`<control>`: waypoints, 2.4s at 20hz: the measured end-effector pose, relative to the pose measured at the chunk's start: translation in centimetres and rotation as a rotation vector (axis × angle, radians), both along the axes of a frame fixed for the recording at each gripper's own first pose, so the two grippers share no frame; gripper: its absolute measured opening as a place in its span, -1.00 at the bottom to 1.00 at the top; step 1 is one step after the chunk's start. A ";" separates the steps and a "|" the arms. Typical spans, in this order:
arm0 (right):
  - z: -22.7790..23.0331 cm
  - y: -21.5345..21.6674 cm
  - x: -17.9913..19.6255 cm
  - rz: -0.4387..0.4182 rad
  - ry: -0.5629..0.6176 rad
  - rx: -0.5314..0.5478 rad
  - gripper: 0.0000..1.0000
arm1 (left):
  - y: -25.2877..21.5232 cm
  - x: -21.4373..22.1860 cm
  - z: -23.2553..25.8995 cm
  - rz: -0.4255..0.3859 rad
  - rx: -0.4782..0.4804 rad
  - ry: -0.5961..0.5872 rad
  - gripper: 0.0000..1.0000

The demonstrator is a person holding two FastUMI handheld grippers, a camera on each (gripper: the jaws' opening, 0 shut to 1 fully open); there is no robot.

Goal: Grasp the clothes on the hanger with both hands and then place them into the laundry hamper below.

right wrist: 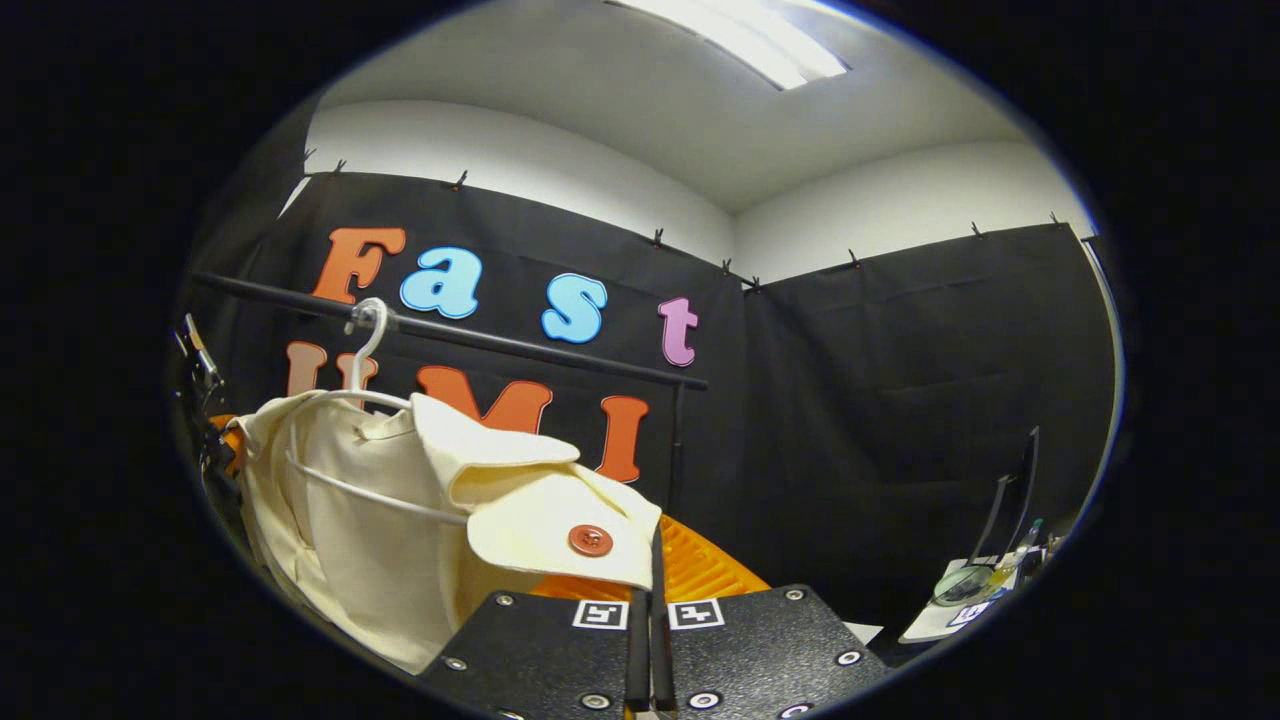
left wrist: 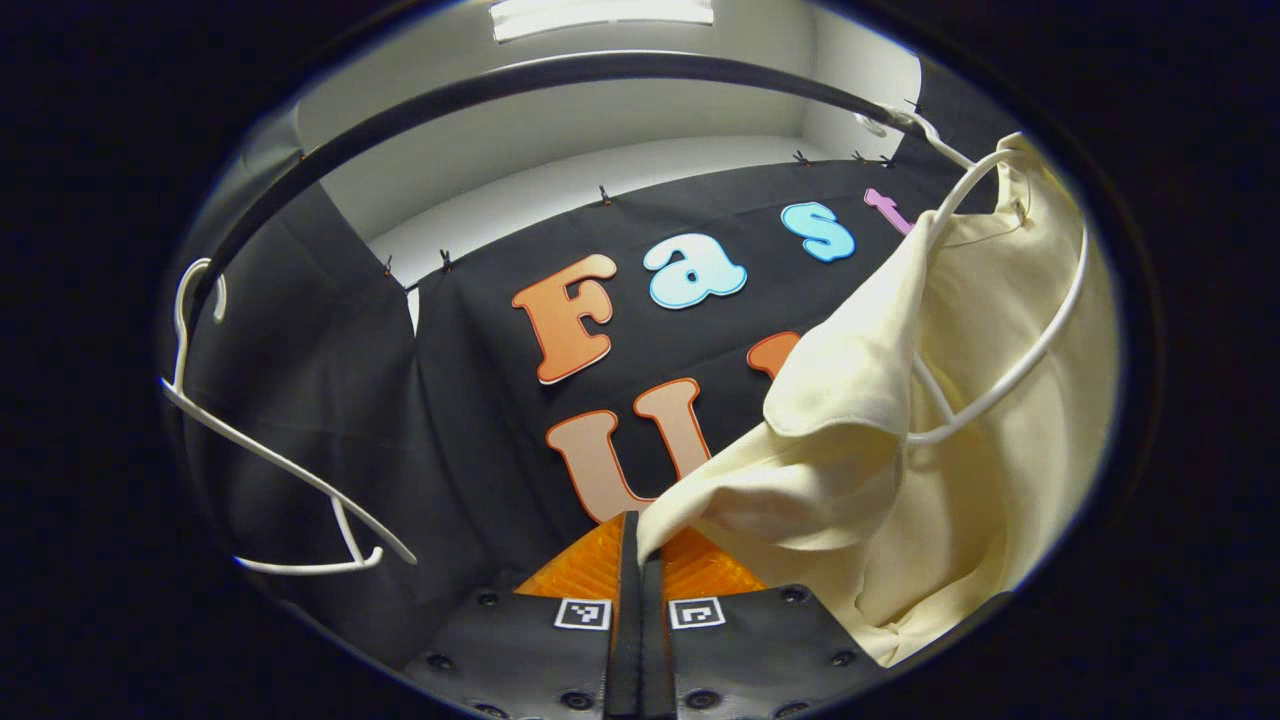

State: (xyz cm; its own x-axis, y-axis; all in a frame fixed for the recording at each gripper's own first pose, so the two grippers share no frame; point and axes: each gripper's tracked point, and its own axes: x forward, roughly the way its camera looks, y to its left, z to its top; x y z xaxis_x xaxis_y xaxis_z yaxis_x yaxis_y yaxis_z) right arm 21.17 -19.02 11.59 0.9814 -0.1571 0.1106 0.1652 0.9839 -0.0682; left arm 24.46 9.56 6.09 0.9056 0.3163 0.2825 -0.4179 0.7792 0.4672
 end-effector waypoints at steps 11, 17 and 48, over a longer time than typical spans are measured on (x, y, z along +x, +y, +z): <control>2.3 -2.7 6.9 0.008 0.026 0.003 -0.99 | 1.8 4.6 0.3 0.009 -0.044 0.011 -0.86; -2.4 -1.8 9.1 0.063 0.090 0.065 -0.99 | 3.4 6.6 -2.5 0.019 -0.095 0.075 -0.86; -24.4 21.0 -9.5 0.417 0.418 0.133 -0.99 | -12.9 -15.4 -23.0 -0.343 -0.428 0.516 -0.86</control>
